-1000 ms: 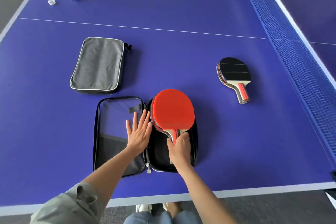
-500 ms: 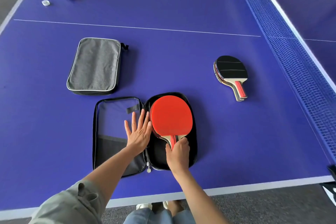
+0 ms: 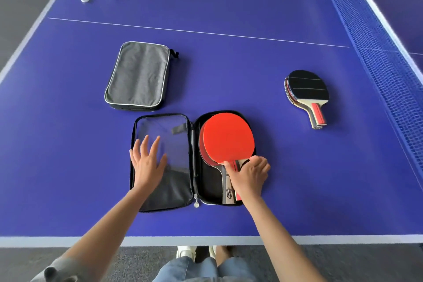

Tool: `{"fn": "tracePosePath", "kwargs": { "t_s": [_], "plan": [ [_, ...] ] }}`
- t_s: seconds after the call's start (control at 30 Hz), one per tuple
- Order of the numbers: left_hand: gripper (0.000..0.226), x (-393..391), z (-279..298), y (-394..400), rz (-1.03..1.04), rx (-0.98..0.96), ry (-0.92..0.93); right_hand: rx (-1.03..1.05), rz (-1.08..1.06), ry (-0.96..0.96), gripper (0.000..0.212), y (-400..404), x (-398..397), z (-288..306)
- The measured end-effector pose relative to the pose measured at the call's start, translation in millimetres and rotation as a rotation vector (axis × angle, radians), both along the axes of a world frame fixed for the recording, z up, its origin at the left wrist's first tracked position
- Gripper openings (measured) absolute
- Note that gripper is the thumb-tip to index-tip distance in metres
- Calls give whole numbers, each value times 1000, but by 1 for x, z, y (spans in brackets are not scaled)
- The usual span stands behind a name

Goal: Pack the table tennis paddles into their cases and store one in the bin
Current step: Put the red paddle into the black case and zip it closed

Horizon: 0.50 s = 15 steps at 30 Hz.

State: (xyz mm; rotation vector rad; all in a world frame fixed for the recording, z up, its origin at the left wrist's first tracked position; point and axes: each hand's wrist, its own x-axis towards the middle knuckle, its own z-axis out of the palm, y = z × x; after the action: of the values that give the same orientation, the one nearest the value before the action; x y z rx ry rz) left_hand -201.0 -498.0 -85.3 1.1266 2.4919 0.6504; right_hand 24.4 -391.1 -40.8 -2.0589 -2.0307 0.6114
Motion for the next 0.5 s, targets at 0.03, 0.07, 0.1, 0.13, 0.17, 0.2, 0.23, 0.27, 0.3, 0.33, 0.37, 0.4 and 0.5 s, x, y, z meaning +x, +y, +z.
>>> {"fn": "tracePosePath", "kwargs": {
  "t_s": [0.03, 0.07, 0.1, 0.13, 0.17, 0.2, 0.23, 0.27, 0.3, 0.33, 0.37, 0.4, 0.5],
  "plan": [
    [53, -1, 0, -3, 21, -8, -10, -8, 2, 8, 71, -2, 1, 0],
    [53, 0, 2, -4, 18, -6, -10, -30, 13, 19, 72, -4, 2, 0],
    [52, 4, 4, -3, -18, 5, 8, -60, 29, 46, 71, -7, 2, 0],
    [51, 9, 6, -2, -89, 15, 37, -90, 43, 96, 69, -10, 2, -1],
    [53, 16, 9, 1, -184, 13, 63, -111, 50, 168, 64, -13, 2, -1],
    [60, 24, 10, 4, -285, -2, 82, -122, 47, 238, 59, -16, 2, 0],
    [68, 33, 11, 8, -369, -31, 98, -125, 44, 285, 55, -19, 1, 0],
    [75, 41, 11, 12, -418, -66, 109, -122, 44, 307, 55, -22, 0, 0],
    [78, 49, 9, 15, -424, -98, 104, -121, 46, 318, 55, -25, -1, -1],
    [76, 55, 6, 18, -402, -122, 87, -124, 47, 330, 56, -28, -2, -1],
    [70, 59, 4, 20, -372, -139, 67, -132, 49, 341, 56, -29, -3, -2],
    [63, 62, 3, 22, -352, -152, 49, -147, 49, 354, 57, -31, -4, -3],
    [58, 65, 3, 24, -327, -157, 5, -144, 15, 371, 70, -33, -8, -2]
  ]
}}
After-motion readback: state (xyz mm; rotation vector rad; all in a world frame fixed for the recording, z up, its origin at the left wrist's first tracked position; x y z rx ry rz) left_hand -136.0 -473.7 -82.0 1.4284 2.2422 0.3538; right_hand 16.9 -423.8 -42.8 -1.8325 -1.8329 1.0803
